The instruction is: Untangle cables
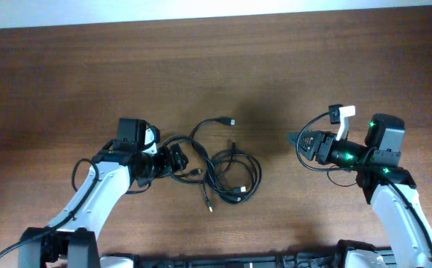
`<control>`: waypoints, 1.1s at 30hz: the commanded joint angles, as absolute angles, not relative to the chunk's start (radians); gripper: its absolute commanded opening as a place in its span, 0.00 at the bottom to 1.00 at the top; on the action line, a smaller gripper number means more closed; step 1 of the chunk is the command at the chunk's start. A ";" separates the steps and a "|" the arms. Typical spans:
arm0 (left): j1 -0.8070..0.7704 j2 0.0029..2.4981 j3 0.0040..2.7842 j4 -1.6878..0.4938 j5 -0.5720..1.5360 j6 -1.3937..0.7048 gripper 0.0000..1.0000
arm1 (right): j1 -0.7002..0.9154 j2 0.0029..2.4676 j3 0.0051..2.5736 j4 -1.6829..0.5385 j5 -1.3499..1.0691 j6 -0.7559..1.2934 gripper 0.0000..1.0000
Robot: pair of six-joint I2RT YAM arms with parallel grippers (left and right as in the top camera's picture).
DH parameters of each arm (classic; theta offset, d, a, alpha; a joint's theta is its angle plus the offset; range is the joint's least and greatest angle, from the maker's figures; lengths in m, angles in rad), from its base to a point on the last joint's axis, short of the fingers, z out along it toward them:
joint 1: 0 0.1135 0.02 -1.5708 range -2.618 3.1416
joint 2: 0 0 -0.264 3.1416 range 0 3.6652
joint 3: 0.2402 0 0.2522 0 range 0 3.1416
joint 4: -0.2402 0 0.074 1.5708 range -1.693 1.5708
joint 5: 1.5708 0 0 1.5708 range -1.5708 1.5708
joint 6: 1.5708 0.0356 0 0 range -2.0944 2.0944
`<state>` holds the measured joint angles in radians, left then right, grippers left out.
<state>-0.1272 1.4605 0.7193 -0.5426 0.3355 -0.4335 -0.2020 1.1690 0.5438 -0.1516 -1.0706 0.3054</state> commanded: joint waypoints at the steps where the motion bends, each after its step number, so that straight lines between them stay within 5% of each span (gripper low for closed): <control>1: -0.127 1.384 0.726 -0.582 0.181 -0.513 0.99 | -0.196 1.174 0.540 -0.186 -1.061 0.276 0.56; 7: -0.305 1.330 0.725 -0.291 0.288 -0.543 0.99 | -0.196 1.174 0.540 -0.286 -0.963 0.233 0.61; 14: -0.463 1.628 0.725 -0.128 0.167 -0.817 0.93 | -0.196 1.174 0.540 -0.323 -0.963 0.232 0.62; 16: -0.463 1.690 0.725 -0.062 0.205 -0.818 0.92 | -0.197 1.174 0.540 -0.326 -0.944 0.233 0.69; 17: -0.463 1.711 0.725 -0.046 0.205 -0.818 0.91 | -0.197 1.174 0.540 -0.326 -0.943 0.232 0.99; 18: -0.463 1.733 0.725 -0.028 0.206 -0.818 0.84 | -0.197 1.174 0.540 -0.326 -0.925 0.233 0.99; 19: -0.463 1.752 0.725 -0.013 0.205 -0.817 0.67 | -0.197 1.174 0.540 -0.326 -0.898 0.233 0.99; 21: -0.463 1.760 0.725 0.000 0.206 -0.817 0.15 | -0.197 1.174 0.540 -0.326 -0.850 0.233 0.99; 22: -0.463 1.760 0.725 0.012 0.218 -0.816 0.00 | -0.197 1.174 0.540 -0.327 -0.851 0.233 0.99; 33: -0.383 1.397 0.727 -0.020 0.457 -0.425 0.00 | -0.197 1.174 0.540 -0.326 -0.851 0.233 0.99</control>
<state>-0.3916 1.5223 0.7300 0.0124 0.4171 -0.5446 -0.2020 1.1736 0.5407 -0.3294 -0.8562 0.2428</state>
